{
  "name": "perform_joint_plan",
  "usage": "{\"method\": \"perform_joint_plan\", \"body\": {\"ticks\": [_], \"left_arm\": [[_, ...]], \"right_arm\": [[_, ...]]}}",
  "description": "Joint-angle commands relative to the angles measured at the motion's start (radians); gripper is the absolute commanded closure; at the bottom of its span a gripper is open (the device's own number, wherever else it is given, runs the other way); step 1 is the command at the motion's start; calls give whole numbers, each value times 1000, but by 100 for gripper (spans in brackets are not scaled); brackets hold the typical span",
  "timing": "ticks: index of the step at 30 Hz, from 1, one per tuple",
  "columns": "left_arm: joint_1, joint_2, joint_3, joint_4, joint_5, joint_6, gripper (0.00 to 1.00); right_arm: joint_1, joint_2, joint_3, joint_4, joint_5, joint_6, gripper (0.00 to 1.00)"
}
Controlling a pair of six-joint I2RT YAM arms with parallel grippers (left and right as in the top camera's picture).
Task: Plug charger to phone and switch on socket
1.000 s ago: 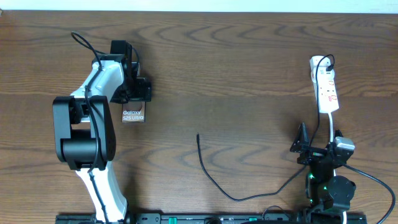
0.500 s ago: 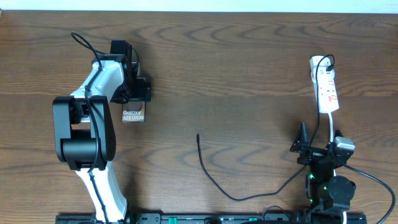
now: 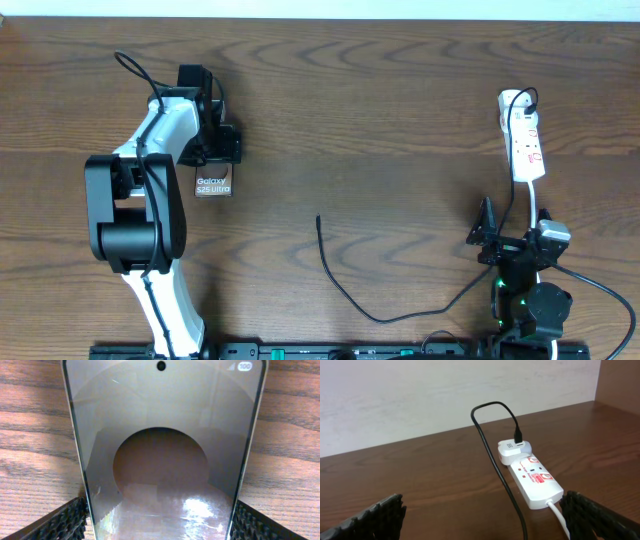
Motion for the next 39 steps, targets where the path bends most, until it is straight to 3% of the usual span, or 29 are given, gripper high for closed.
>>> {"method": "perform_joint_plan", "body": {"ticks": [1,39], "left_arm": [[4,2,-27,-5,-9,-5,16],[4,2,-27,-6,-9,-5,20]], "right_arm": [[8,-6,-1,-4,11,-11,1],[8,-6,-1,-4,11,-11,1]]}}
